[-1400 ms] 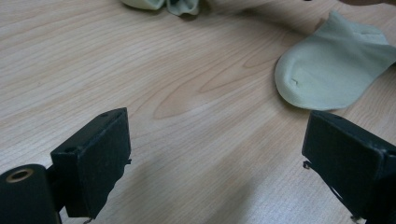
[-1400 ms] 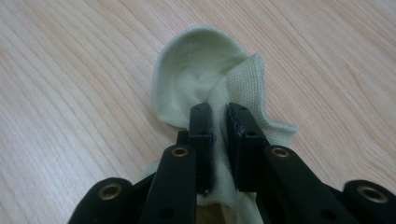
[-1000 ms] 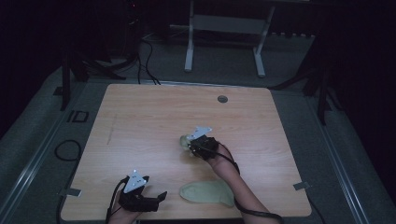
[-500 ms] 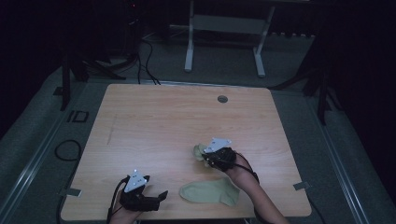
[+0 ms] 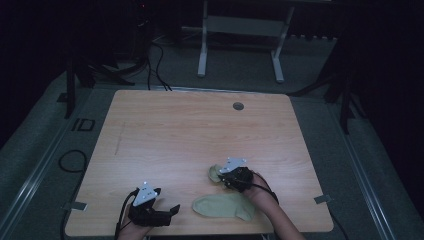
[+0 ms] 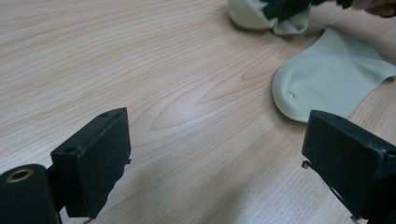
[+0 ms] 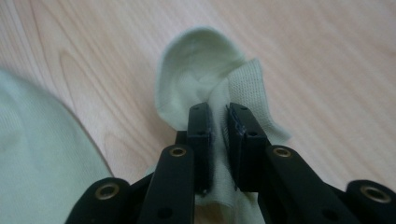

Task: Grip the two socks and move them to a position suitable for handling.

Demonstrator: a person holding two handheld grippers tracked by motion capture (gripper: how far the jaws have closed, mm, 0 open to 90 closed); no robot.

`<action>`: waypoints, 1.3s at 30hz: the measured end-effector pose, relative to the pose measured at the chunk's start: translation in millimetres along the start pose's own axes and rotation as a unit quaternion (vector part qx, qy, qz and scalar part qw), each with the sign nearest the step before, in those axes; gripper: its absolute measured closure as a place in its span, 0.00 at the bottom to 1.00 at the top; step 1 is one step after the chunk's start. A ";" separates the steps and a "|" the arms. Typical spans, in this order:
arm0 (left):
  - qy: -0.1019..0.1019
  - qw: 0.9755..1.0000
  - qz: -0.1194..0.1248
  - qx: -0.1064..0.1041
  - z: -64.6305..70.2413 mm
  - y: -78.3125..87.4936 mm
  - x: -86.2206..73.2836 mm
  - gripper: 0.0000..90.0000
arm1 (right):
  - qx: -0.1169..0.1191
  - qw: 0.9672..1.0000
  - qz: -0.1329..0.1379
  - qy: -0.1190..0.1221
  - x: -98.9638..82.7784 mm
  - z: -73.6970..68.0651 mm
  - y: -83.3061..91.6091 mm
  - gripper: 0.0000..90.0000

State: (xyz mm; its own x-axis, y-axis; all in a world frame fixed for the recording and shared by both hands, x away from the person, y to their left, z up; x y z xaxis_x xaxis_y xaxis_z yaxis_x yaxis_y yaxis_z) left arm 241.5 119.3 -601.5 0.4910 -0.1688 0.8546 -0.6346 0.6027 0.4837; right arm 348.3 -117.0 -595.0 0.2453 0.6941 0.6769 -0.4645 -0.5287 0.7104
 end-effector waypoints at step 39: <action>-0.043 0.997 -0.056 -0.044 12.7 -114.0 79.4 0.40 | 0.029 0.998 0.010 -0.055 20.4 30.9 1.8 0.70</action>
State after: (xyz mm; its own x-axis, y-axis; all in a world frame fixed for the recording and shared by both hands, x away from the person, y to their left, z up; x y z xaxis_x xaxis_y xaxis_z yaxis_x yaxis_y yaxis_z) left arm 345.3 27.3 -586.4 0.5006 -0.3015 0.8115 -0.5219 0.6428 0.5608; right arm 378.7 -118.9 -573.9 0.3301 0.6270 0.7057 -0.4214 -0.5711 0.7045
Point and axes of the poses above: each handheld gripper's, and its own axes: y roughly backward along the jaws, x roughly out of its top, z roughly to its right, the point moved 6 cm from there along -y, roughly forward along the jaws, and after that the axes turned 6 degrees about z, right-handed, at the moved point
